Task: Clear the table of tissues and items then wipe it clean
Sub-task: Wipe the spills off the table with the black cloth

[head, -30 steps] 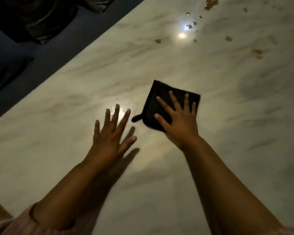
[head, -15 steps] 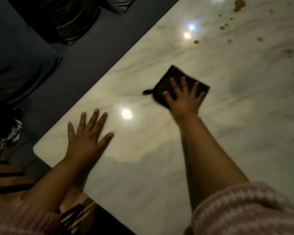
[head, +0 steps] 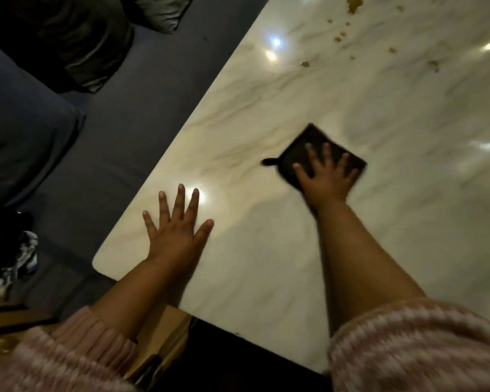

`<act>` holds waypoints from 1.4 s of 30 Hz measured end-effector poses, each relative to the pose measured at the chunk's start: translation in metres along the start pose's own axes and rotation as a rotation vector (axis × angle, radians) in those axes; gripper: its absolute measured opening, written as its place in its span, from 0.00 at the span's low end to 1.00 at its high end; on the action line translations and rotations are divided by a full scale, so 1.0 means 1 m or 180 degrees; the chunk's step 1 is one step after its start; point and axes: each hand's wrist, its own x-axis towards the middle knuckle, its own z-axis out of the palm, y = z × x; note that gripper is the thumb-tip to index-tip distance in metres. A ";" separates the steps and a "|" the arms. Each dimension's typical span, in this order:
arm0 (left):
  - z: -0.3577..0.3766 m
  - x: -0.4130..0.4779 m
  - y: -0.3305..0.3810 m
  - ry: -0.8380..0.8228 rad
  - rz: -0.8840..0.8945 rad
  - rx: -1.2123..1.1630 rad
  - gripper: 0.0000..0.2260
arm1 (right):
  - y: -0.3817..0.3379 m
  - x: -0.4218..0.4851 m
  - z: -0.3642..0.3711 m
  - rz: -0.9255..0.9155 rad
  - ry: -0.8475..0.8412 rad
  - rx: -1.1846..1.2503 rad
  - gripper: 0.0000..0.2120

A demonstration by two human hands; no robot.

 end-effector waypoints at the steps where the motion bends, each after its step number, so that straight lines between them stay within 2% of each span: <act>1: -0.001 0.000 -0.001 -0.0022 -0.0003 -0.0011 0.30 | -0.018 -0.009 0.007 -0.0323 0.0042 0.0024 0.29; 4: -0.001 0.000 -0.002 -0.0060 0.0020 0.0009 0.31 | -0.030 -0.026 0.010 -0.1378 -0.0155 -0.0097 0.29; 6: -0.002 0.000 -0.002 -0.0073 0.0028 0.0042 0.31 | -0.009 -0.008 0.000 -0.1493 -0.0192 -0.0052 0.30; 13: -0.002 -0.003 0.003 0.0025 -0.0078 0.0057 0.30 | 0.090 0.038 -0.024 -0.0326 -0.0090 -0.0020 0.29; 19: -0.001 -0.003 0.006 0.0046 -0.0130 0.0084 0.29 | 0.156 0.017 -0.034 0.0440 -0.0092 0.0021 0.30; 23: -0.002 -0.004 0.011 0.0104 -0.0194 -0.0025 0.29 | 0.158 -0.024 -0.029 0.0665 -0.0179 -0.0081 0.30; 29: -0.007 -0.012 0.013 0.0014 -0.0154 -0.0093 0.28 | 0.107 -0.124 -0.007 0.0019 -0.0199 -0.0092 0.29; 32: -0.007 -0.017 0.012 -0.0158 -0.0100 -0.0055 0.28 | 0.077 -0.158 0.004 -0.0336 -0.0312 -0.0090 0.31; 36: -0.008 -0.023 0.002 -0.0252 0.0148 -0.0015 0.28 | 0.043 -0.172 0.011 -0.0807 -0.0396 -0.0025 0.32; 42: -0.022 -0.009 -0.036 -0.0156 0.0694 0.0243 0.31 | -0.004 -0.154 0.015 -0.1132 -0.0388 0.0043 0.29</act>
